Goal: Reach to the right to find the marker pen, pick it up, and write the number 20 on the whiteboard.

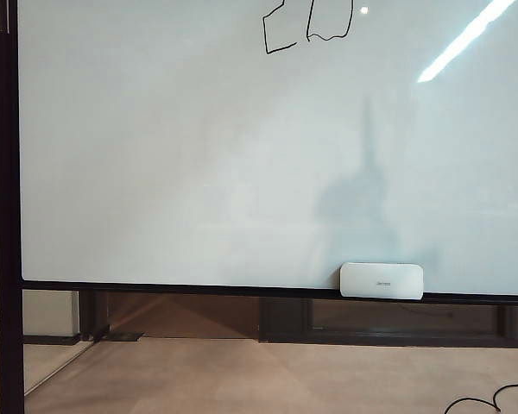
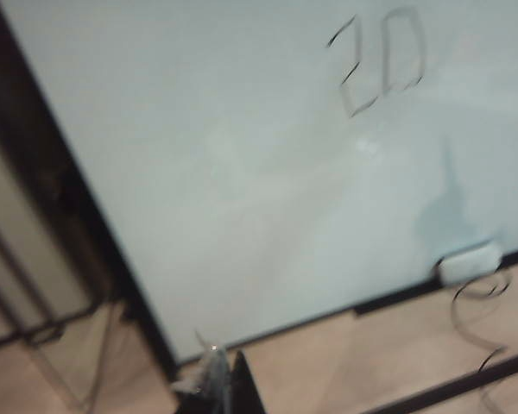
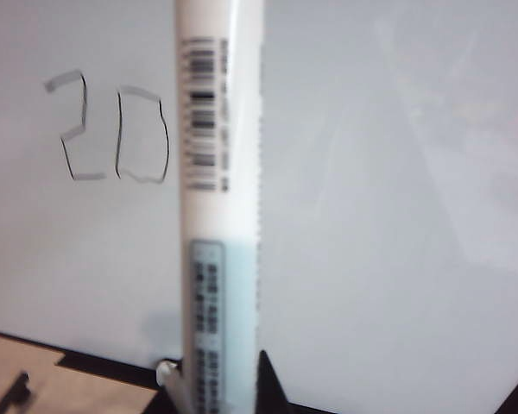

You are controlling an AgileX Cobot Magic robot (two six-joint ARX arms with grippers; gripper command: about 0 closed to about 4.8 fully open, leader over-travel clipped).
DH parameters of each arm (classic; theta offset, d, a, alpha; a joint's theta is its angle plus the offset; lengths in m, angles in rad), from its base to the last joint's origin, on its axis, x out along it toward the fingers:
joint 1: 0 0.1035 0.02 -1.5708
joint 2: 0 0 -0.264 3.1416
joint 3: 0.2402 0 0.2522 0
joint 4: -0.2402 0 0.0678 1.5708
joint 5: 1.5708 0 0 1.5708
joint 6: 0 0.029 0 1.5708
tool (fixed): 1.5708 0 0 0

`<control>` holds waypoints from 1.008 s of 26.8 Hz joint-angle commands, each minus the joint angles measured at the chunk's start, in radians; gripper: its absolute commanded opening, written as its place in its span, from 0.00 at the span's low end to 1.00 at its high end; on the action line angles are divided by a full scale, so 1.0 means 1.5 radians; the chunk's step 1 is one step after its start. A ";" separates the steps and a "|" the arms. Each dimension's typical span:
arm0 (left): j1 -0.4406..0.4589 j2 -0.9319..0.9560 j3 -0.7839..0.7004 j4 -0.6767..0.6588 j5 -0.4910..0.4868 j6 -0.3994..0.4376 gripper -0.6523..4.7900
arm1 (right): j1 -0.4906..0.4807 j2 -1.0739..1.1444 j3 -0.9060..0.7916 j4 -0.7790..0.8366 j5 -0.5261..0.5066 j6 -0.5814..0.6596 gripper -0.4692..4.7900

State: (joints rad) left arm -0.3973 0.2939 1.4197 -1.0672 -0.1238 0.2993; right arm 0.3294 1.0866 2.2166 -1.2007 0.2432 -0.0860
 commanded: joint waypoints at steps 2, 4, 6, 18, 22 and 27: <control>0.045 -0.009 0.038 -0.097 -0.025 0.010 0.11 | 0.001 -0.096 -0.022 -0.042 0.006 0.010 0.09; 0.067 -0.022 0.045 -0.108 -0.024 0.004 0.11 | 0.000 -0.145 -0.035 -0.070 0.011 0.010 0.09; 0.098 -0.039 0.045 -0.111 0.010 -0.019 0.11 | -0.001 -0.206 -0.055 -0.106 0.019 0.010 0.09; 0.292 -0.107 -0.045 -0.135 0.277 -0.106 0.11 | -0.021 -0.522 -0.349 -0.122 -0.027 0.052 0.09; 0.312 -0.124 -0.111 -0.089 0.336 -0.121 0.11 | -0.020 -0.572 -0.441 -0.116 -0.027 0.084 0.09; 0.349 -0.150 -0.261 0.016 0.406 -0.170 0.11 | -0.020 -0.649 -0.627 -0.091 -0.094 0.101 0.09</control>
State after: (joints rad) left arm 0.1249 0.0799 1.0557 -1.0897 0.4816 0.0719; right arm 0.2989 0.1280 1.2976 -1.3746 0.1295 0.0566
